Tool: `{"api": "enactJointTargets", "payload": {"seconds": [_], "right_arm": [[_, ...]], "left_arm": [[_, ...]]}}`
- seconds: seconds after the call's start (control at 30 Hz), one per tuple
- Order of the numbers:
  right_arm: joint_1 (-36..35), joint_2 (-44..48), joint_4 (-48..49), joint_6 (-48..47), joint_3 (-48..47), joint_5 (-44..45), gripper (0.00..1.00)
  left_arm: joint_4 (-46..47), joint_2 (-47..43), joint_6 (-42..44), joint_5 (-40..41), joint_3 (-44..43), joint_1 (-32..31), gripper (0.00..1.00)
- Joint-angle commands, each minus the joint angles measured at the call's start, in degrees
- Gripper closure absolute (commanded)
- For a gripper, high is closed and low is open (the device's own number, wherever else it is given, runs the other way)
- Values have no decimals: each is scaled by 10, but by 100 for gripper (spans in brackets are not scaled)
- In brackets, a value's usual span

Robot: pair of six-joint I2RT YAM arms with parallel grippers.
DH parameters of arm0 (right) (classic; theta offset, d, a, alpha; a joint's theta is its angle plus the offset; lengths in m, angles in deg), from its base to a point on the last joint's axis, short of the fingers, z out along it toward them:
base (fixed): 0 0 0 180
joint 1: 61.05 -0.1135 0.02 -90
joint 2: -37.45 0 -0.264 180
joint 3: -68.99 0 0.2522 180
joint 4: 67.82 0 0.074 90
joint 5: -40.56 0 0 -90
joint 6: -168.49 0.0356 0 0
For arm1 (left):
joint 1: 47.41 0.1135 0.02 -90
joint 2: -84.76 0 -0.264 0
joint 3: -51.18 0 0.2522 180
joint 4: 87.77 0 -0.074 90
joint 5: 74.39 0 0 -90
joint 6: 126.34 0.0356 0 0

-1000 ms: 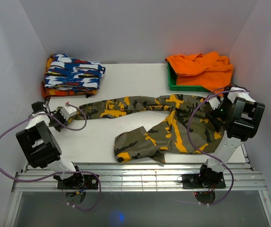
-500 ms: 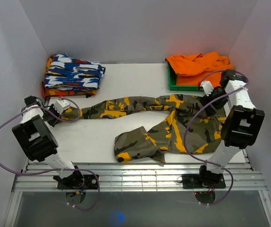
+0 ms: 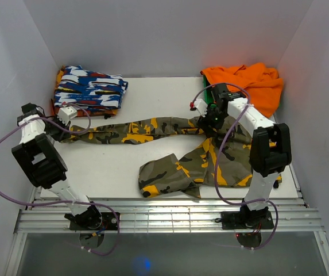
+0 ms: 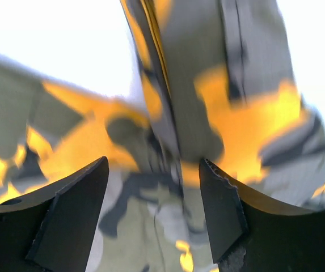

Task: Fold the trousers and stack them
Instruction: Flatten the trousers out

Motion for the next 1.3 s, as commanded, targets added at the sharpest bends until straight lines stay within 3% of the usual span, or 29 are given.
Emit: {"api": "enactJointTargets", "payload": {"seconds": [0.0, 0.3, 0.4, 0.43, 0.47, 0.6, 0.73, 0.83, 1.03, 1.17, 1.27], "right_arm": [[-41, -10, 69, 25, -9, 16, 30], [-85, -72, 113, 13, -15, 109, 37], [-85, -70, 126, 0, 7, 129, 59], [-84, -59, 129, -6, 22, 133, 83], [-83, -51, 132, -7, 30, 136, 92], [-59, 28, 129, -8, 69, 149, 92], [10, 79, 128, -5, 81, 121, 92], [52, 62, 122, 7, 38, 92, 92], [60, 16, 70, 47, -94, 64, 92], [93, 77, 66, 6, -32, 41, 92], [104, 121, 63, -51, 76, 36, 92]], "left_arm": [[-50, 9, -19, -35, -41, 4, 100], [-56, 21, -31, -25, -76, 5, 100], [-56, 26, -37, -20, -88, 4, 100], [-56, 28, -44, -19, -92, 5, 100], [-56, 32, -48, -13, -105, 5, 100], [-50, 29, -64, -4, -145, 7, 100], [6, 24, -114, -25, -191, 3, 100], [68, 62, -165, 3, -237, -36, 100], [137, 102, -284, 23, -333, -71, 100], [214, 12, -272, -17, -207, -28, 100], [204, -62, -187, -51, -114, 4, 100]]}}
